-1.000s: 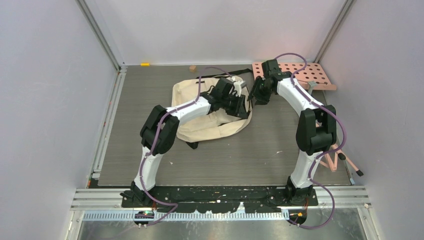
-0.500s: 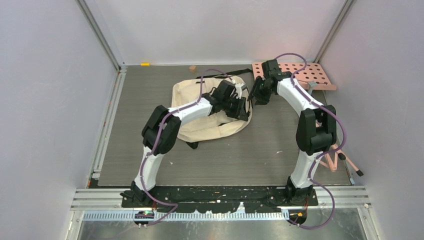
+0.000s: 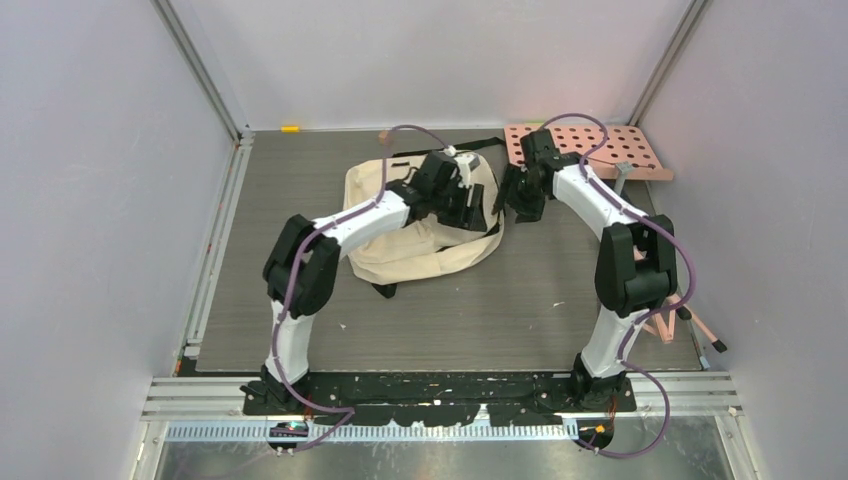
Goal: Pack the student bag
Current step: Zip the student bag at the center of the board.
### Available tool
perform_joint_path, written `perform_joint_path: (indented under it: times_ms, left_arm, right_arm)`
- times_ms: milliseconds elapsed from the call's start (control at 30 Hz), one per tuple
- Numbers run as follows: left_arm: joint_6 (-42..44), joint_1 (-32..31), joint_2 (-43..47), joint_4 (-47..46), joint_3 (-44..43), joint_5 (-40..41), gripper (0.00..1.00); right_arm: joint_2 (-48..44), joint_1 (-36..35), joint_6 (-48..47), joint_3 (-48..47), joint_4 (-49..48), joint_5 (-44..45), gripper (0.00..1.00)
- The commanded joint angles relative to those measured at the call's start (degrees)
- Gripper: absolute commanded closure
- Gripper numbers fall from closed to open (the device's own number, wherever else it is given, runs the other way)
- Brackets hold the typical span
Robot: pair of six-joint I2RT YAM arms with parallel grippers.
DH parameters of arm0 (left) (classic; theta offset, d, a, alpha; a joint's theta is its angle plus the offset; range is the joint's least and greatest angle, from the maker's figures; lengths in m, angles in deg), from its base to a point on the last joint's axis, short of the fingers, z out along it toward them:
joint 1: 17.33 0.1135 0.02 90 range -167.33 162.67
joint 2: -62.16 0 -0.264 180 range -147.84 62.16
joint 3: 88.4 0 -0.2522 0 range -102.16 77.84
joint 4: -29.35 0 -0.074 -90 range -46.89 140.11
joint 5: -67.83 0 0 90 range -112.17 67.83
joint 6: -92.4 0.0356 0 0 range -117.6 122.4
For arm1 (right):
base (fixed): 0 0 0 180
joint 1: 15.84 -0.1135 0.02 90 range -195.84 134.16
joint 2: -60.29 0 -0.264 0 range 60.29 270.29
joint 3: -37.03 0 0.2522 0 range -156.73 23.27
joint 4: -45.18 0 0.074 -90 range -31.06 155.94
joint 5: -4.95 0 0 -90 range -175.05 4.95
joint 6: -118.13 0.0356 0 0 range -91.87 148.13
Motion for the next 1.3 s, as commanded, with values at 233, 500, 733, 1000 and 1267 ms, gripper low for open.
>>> perform_joint_path:
  times_ms: [233, 500, 733, 1000, 1267]
  left_arm:
    - [15.0, 7.3, 19.0, -5.0, 17.4, -2.4, 0.3]
    - [33.1, 4.3, 8.8, 7.3, 5.4, 0.7, 0.33]
    - [40.6, 3.0, 5.6, 10.7, 4.2, 6.7, 0.3]
    - [44.7, 1.1, 8.6, 12.0, 9.1, 9.7, 0.23]
    - [49.1, -0.9, 6.4, 8.5, 13.7, 24.5, 0.24]
  right_arm:
    - [-9.0, -7.8, -5.8, 3.3, -4.2, 1.5, 0.29]
    - [-5.8, -7.8, -1.3, -1.0, 4.2, 11.6, 0.28]
    - [-3.7, -6.2, -1.0, -1.3, 6.4, 9.8, 0.26]
    - [-3.3, -4.3, -1.0, -0.4, 4.8, 7.1, 0.26]
    - [-3.1, -3.1, 0.1, 0.4, 2.9, 2.7, 0.26]
